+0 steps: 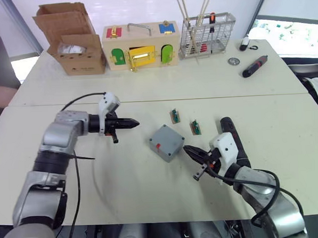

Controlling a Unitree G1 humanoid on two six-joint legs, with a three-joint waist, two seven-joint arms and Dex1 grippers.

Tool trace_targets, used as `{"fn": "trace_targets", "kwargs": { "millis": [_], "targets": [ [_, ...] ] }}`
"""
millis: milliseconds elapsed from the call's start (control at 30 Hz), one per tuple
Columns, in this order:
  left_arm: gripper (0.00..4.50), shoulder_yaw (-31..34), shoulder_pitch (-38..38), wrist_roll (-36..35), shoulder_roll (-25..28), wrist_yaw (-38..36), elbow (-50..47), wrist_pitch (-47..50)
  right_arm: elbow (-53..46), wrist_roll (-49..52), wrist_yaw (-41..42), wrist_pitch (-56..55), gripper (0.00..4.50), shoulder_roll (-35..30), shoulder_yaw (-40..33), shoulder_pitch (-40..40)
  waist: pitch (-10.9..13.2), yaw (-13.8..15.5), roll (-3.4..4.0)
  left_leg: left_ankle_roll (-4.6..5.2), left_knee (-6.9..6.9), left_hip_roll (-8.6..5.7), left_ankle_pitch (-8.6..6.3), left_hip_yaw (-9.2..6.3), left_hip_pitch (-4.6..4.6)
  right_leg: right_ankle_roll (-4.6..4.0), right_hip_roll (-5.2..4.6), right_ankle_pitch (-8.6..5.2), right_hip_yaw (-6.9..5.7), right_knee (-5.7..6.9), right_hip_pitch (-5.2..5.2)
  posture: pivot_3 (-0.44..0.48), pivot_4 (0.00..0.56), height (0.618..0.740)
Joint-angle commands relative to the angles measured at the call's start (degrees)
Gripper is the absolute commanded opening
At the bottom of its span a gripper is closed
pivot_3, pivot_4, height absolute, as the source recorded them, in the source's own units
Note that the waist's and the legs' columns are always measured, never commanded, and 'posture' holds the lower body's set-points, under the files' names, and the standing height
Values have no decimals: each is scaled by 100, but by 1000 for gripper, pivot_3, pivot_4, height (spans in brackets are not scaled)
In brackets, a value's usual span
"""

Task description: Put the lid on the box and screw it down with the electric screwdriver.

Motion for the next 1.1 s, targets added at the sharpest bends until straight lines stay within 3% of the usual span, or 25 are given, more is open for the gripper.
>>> {"fn": "trace_targets", "kwargs": {
  "millis": [33,200,500,1100],
  "targets": [
    [117,-92,-26,176,-284,185,147,-337,-348,335,-76,607,0,-158,-189,-197,0,-26,0,1,0,0,-1,1,0,0,0,0,0,0,-1,0,150,740],
    [117,-184,48,189,-649,211,128,-385,-303,449,-113,884,0,-490,-59,-247,0,-54,0,9,-5,-1,-5,3,-5,0,2,0,2,-4,-8,0,150,740],
    [117,-302,247,321,-683,12,249,-589,324,365,-324,612,0,-517,377,-581,0,-46,0,9,-6,1,-5,4,-5,0,3,0,2,-4,-9,0,150,740],
    [117,-464,1325,-138,-188,-353,-1650,492,1270,481,-2,-2,0,-773,543,-1273,0,-54,1,10,-8,2,-6,4,-5,0,0,0,3,-9,-7,0,150,740]
  ]
}}
